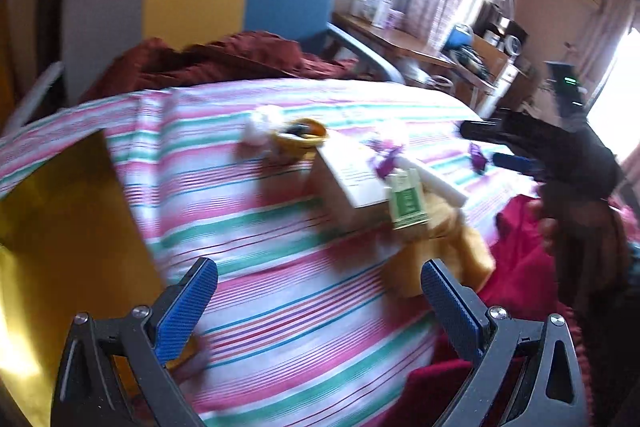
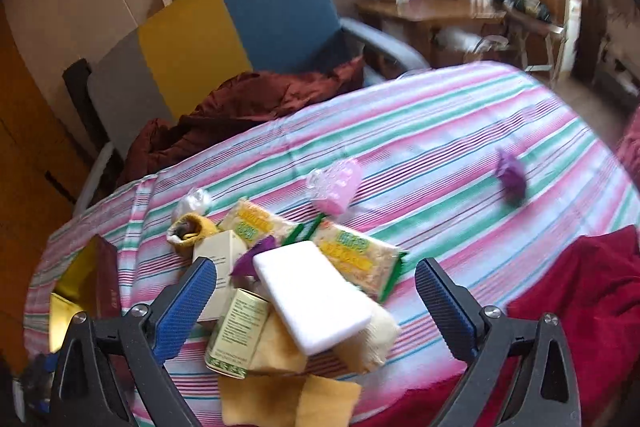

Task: Organize objects
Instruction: 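Move both tools toward the pile of items beside the gold tray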

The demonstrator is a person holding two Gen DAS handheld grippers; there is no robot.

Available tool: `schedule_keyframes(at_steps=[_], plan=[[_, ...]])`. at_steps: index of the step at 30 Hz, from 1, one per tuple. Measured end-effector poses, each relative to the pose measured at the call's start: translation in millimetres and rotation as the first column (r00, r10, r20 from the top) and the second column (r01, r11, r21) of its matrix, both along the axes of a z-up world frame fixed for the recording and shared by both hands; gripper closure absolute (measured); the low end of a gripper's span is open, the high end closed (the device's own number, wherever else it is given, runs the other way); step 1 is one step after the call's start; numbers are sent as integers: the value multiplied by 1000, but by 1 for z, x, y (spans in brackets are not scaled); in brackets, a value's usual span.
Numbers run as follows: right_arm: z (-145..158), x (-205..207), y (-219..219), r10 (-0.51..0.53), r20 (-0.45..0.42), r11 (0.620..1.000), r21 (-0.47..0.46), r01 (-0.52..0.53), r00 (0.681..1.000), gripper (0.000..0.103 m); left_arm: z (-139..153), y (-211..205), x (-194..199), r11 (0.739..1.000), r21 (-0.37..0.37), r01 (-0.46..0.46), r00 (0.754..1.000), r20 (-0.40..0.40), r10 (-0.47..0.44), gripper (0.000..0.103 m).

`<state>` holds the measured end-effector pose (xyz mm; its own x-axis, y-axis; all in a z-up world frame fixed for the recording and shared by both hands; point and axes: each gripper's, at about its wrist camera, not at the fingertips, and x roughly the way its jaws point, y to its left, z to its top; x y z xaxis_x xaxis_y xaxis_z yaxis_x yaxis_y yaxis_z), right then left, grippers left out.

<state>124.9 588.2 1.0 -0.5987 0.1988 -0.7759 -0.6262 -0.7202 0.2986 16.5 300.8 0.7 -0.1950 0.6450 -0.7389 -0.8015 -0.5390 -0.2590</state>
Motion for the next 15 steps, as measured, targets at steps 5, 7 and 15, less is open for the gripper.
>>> schedule_keyframes(at_steps=[5, 7, 15], plan=[[-36, -19, 13, 78, 38, 993, -95, -74, 996, 8, -10, 41, 5, 997, -5, 75, 996, 51, -75, 8], [-51, -19, 17, 76, 44, 988, -139, -69, 996, 12, -15, 53, 6, 995, -15, 101, 992, 77, -99, 14], [-64, -20, 23, 100, 23, 970, -224, -92, 995, 14, -37, 93, 4, 991, -12, 135, 976, 176, -131, 21]])
